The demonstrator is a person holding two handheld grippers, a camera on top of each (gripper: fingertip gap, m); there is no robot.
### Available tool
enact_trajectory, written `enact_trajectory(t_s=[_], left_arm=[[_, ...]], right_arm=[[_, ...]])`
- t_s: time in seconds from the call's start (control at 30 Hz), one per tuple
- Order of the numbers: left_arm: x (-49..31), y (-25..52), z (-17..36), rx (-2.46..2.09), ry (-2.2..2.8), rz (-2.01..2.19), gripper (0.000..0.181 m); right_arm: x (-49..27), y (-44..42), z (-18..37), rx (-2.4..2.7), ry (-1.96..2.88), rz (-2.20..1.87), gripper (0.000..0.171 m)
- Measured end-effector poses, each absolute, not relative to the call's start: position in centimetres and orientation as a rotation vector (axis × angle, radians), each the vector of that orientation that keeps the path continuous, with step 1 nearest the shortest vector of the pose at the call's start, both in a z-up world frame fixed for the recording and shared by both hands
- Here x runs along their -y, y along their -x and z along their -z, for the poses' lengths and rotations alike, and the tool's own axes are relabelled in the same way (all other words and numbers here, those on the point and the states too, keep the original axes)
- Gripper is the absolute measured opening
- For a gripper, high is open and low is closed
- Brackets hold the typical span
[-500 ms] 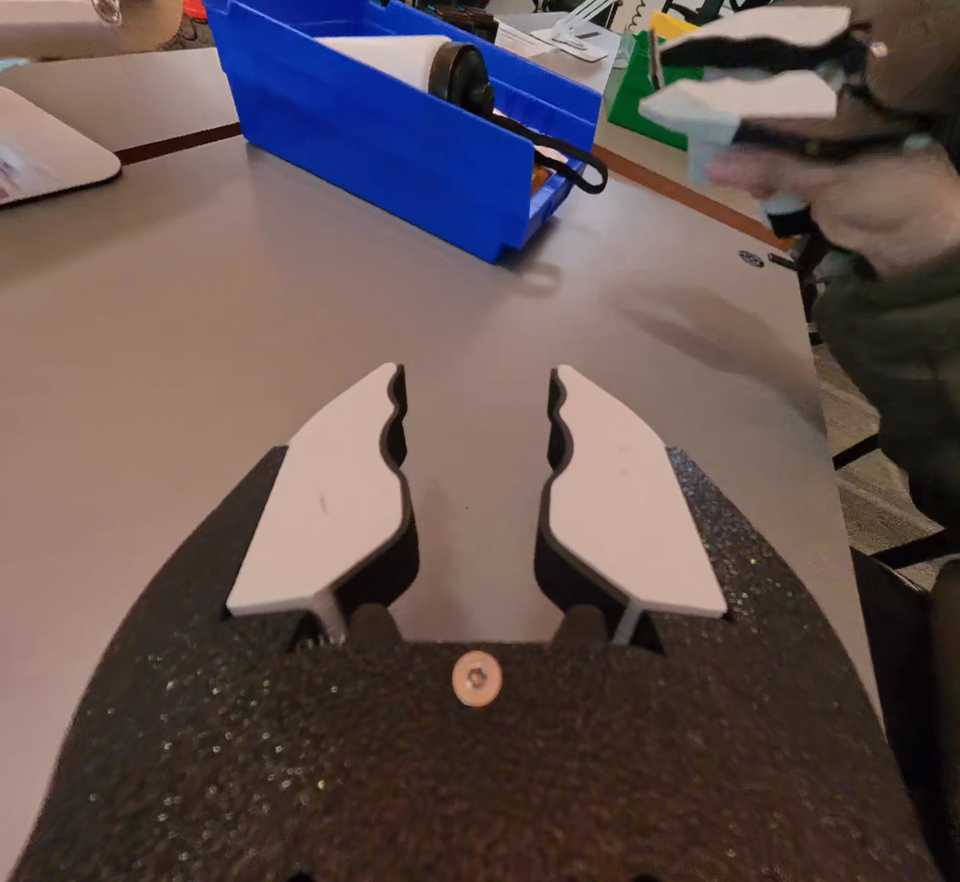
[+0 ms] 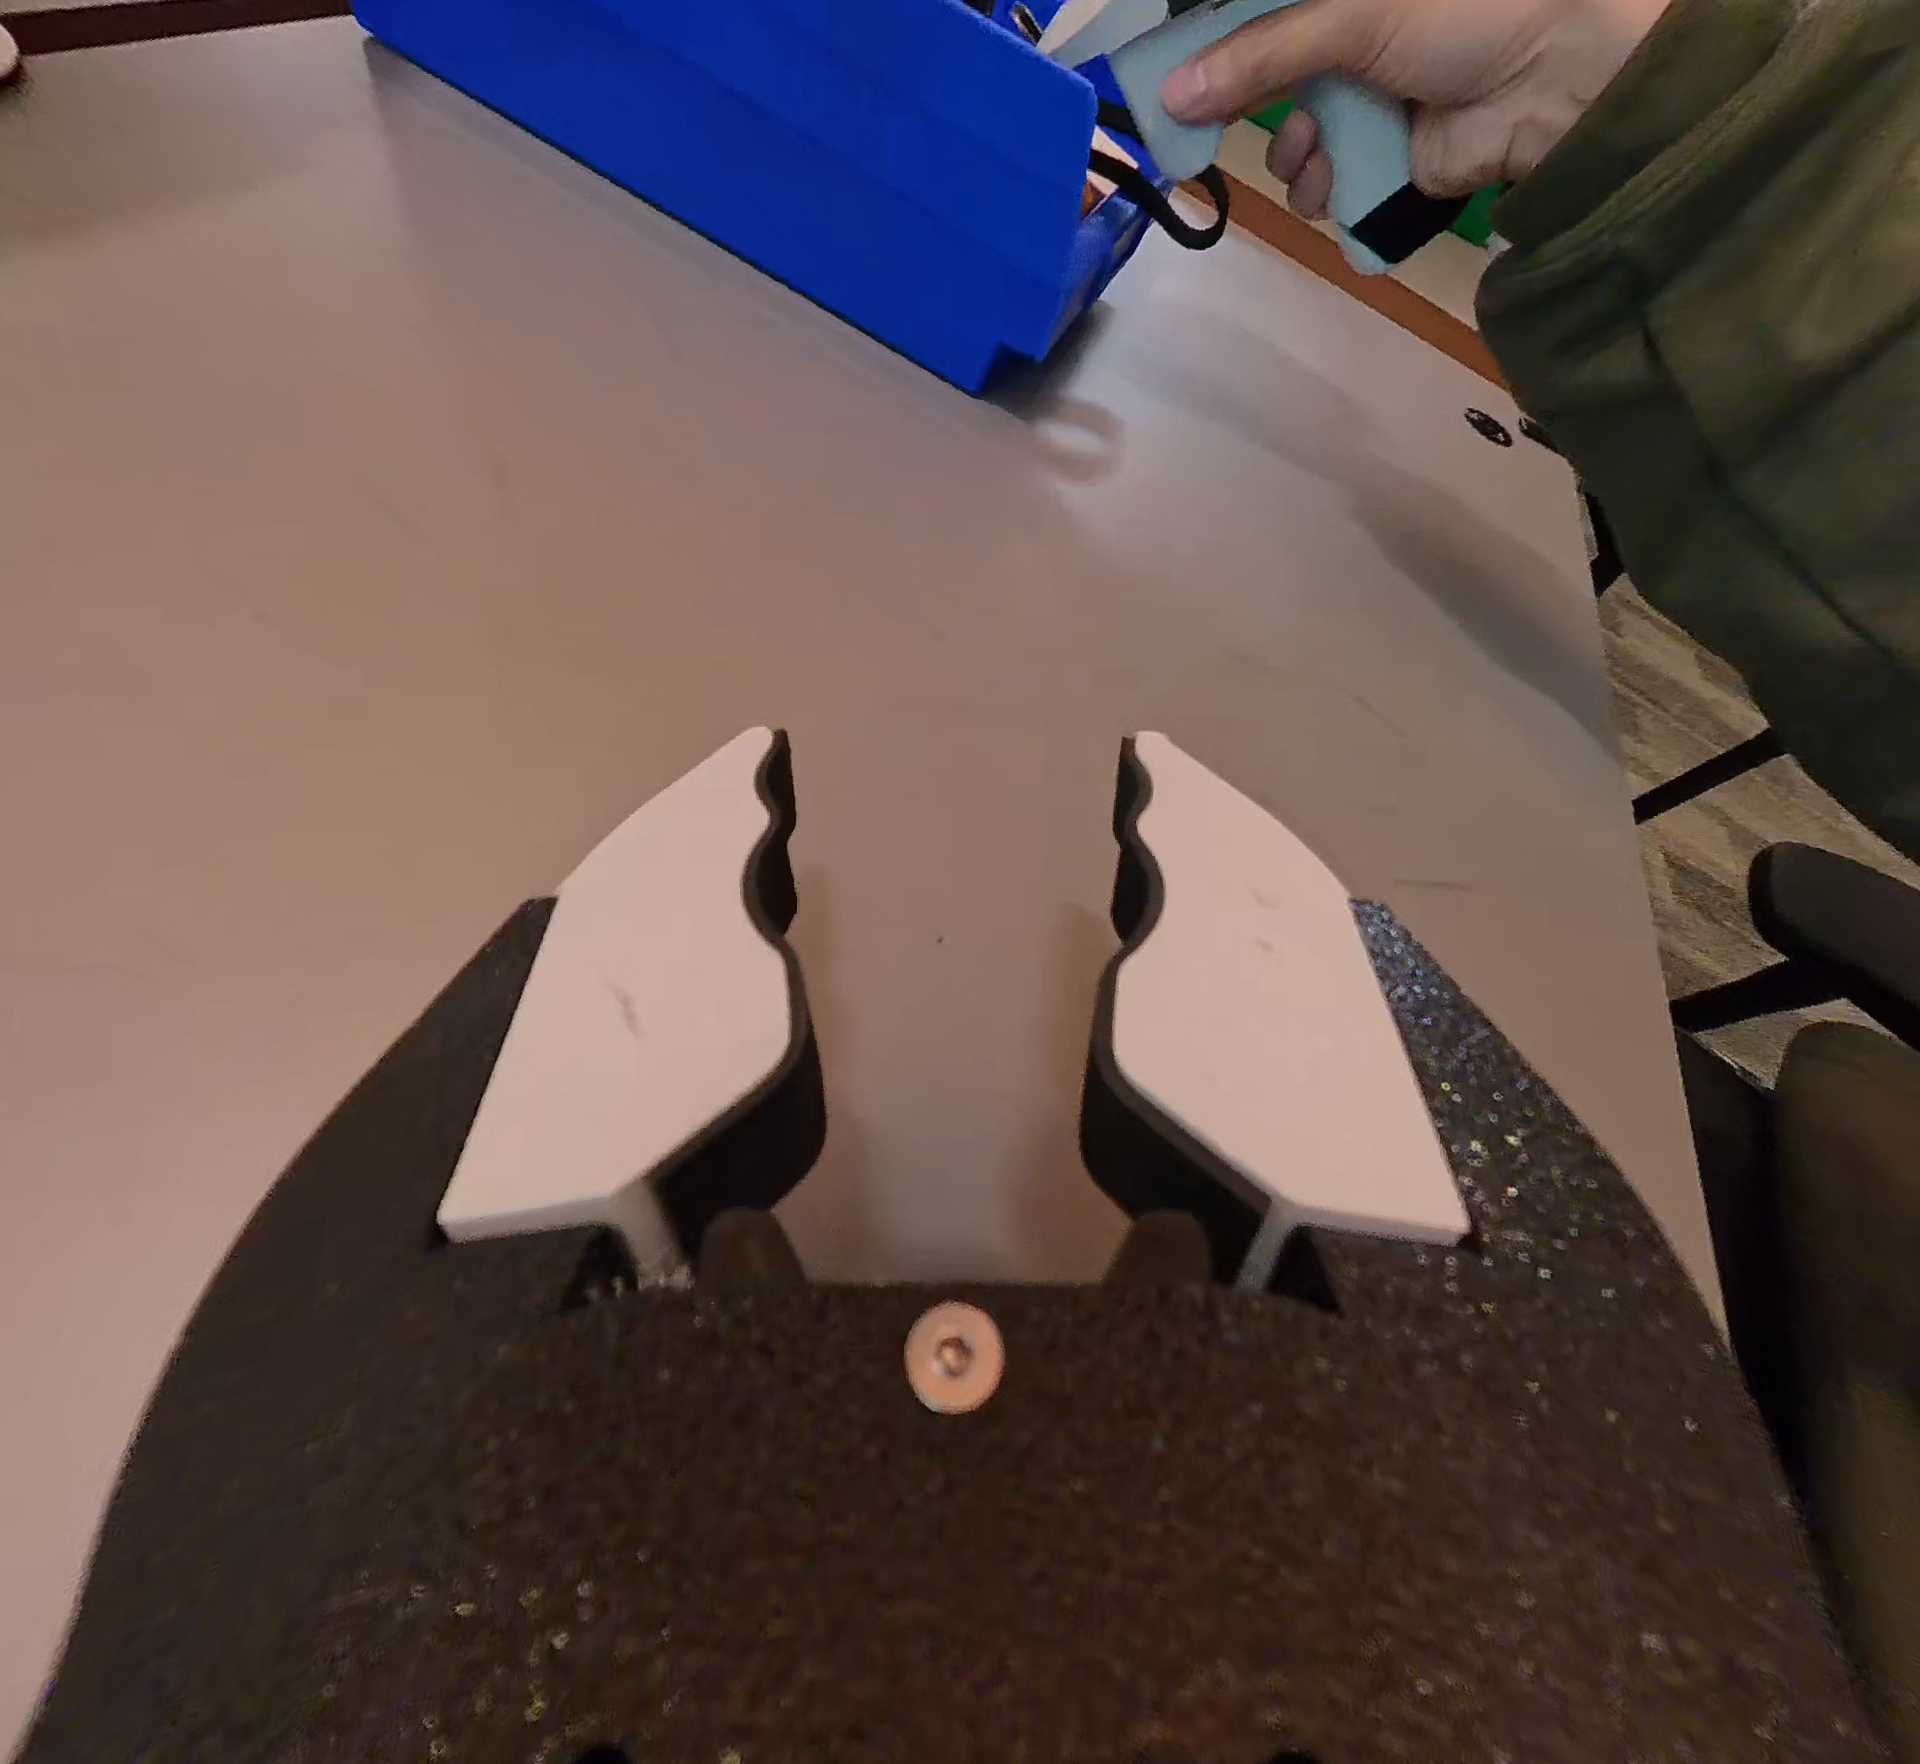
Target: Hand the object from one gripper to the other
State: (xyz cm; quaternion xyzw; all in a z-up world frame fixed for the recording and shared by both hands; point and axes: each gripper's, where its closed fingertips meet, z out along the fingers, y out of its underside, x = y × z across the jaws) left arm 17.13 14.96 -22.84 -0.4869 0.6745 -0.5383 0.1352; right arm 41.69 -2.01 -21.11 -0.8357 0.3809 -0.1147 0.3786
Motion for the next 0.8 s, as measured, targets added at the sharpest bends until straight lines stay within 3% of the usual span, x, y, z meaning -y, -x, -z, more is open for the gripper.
enact_trajectory(t_s=[0.17, 0.33, 0.43, 0.67, 0.8], left_arm=[[-14.8, -17.0, 22.9, -1.984, 1.399, 1.544, 0.059], [-16.2, -17.0, 21.7, -1.936, 1.361, 1.477, 0.058], [-18.5, -16.7, 19.8, -1.852, 1.351, 1.431, 0.057], [-30.8, -13.0, 15.4, -1.598, 1.513, 1.086, 0.054], [-39.3, -11.7, 15.3, -1.690, 1.479, 0.699, 0.052]], right_arm=[[2.2, -41.7, 22.3, -0.994, 2.137, 0.343, 0.033], [2.2, -40.5, 20.3, -0.900, 2.057, 0.467, 0.072], [1.9, -37.8, 17.6, -0.798, 1.952, 0.534, 0.082], [0.6, -29.6, 16.4, -0.531, 1.870, 0.575, 0.089], [0.2, -28.7, 15.8, -0.478, 1.857, 0.525, 0.089]])
